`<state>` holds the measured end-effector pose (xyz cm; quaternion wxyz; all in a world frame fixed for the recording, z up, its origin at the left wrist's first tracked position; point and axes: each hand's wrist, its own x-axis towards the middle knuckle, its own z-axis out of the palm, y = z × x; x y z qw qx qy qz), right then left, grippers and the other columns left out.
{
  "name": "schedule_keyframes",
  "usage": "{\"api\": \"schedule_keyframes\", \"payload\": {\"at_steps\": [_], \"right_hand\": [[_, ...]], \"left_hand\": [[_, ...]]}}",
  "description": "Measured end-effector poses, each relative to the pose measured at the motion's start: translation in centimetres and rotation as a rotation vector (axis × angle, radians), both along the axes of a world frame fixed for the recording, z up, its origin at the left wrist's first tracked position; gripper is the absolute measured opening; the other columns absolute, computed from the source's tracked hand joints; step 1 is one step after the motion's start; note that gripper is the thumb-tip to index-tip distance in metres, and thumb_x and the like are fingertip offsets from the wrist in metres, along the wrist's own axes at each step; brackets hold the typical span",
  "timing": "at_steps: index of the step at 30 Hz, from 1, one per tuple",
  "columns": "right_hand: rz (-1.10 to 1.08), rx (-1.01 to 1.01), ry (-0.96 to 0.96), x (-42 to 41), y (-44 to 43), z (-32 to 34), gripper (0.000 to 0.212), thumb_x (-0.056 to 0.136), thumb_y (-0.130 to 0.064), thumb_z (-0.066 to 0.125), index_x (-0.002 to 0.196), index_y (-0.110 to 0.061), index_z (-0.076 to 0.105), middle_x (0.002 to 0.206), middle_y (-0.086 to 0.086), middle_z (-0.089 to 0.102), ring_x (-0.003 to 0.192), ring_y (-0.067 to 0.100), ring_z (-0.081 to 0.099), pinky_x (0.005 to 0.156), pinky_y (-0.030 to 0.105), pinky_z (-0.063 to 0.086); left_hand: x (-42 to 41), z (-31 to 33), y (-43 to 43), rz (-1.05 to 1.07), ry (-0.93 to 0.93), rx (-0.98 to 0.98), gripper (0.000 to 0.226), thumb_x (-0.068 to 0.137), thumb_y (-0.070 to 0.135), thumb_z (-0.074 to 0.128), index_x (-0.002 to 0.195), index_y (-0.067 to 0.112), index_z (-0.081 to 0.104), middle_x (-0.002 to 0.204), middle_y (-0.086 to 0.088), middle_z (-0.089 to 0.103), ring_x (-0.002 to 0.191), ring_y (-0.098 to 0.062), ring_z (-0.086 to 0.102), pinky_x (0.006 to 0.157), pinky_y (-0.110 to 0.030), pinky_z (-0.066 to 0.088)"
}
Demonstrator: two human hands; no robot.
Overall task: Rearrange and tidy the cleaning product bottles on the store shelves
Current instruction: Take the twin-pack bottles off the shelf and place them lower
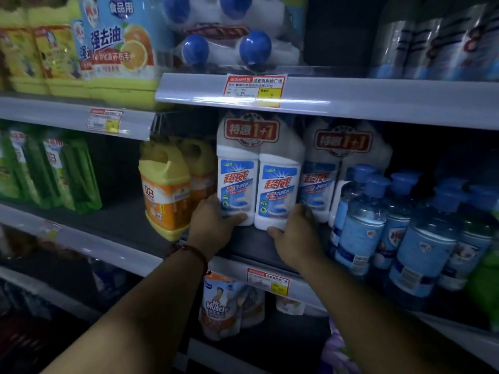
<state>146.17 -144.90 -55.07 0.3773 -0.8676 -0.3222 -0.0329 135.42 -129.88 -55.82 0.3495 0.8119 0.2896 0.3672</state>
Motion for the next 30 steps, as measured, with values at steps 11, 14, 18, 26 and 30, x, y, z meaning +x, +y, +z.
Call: {"api": "schedule_keyframes", "payload": {"at_steps": [11, 14, 18, 26, 30], "right_hand": [[-0.039, -0.19, -0.07, 1.0, 1.0, 0.4, 0.069, 0.092, -0.047, 0.064, 0.138, -0.007, 0.033, 0.146, 0.018, 0.03, 0.135, 0.038, 0.031, 0.11, 0.047, 0.035], [-0.045, -0.203, -0.079, 1.0, 1.1, 0.3, 0.068, 0.092, -0.048, 0.062, 0.138, -0.008, 0.032, 0.146, 0.018, 0.029, 0.135, 0.038, 0.03, 0.11, 0.046, 0.034], [-0.046, -0.219, -0.086, 0.9, 1.1, 0.4, 0.066, 0.093, -0.049, 0.06, 0.138, -0.008, 0.032, 0.147, 0.017, 0.031, 0.135, 0.036, 0.031, 0.109, 0.045, 0.033], [-0.04, -0.222, -0.095, 0.7, 0.9, 0.5, 0.065, 0.093, -0.05, 0.06, 0.136, -0.009, 0.034, 0.146, 0.017, 0.033, 0.133, 0.037, 0.033, 0.108, 0.045, 0.035], [-0.039, -0.226, -0.102, 0.8, 0.8, 0.5, 0.065, 0.093, -0.051, 0.059, 0.137, -0.01, 0.034, 0.146, 0.017, 0.033, 0.133, 0.037, 0.033, 0.107, 0.045, 0.036]], "left_hand": [[1.5, 0.9, 2.8, 0.033, 0.158, -0.069, 0.052, 0.074, 0.047, 0.083, 0.119, 0.026, 0.065, 0.118, 0.006, 0.071, 0.106, -0.016, 0.066, 0.098, -0.042, 0.053], [1.4, 0.7, 3.4, -0.011, 0.129, -0.108, 0.05, 0.073, 0.046, 0.085, 0.117, 0.027, 0.068, 0.116, 0.008, 0.073, 0.105, -0.014, 0.067, 0.098, -0.042, 0.054], [1.3, 0.5, 3.6, -0.019, 0.088, -0.162, 0.05, 0.069, 0.046, 0.087, 0.112, 0.03, 0.07, 0.112, 0.011, 0.074, 0.103, -0.013, 0.069, 0.098, -0.044, 0.054], [1.2, 0.6, 3.0, -0.036, 0.076, -0.193, 0.047, 0.076, 0.04, 0.085, 0.118, 0.027, 0.068, 0.116, 0.008, 0.073, 0.106, -0.015, 0.067, 0.101, -0.043, 0.052], [1.2, 0.7, 2.8, -0.023, 0.082, -0.18, 0.045, 0.078, 0.041, 0.083, 0.118, 0.026, 0.068, 0.116, 0.007, 0.073, 0.105, -0.015, 0.066, 0.1, -0.042, 0.052]]}}
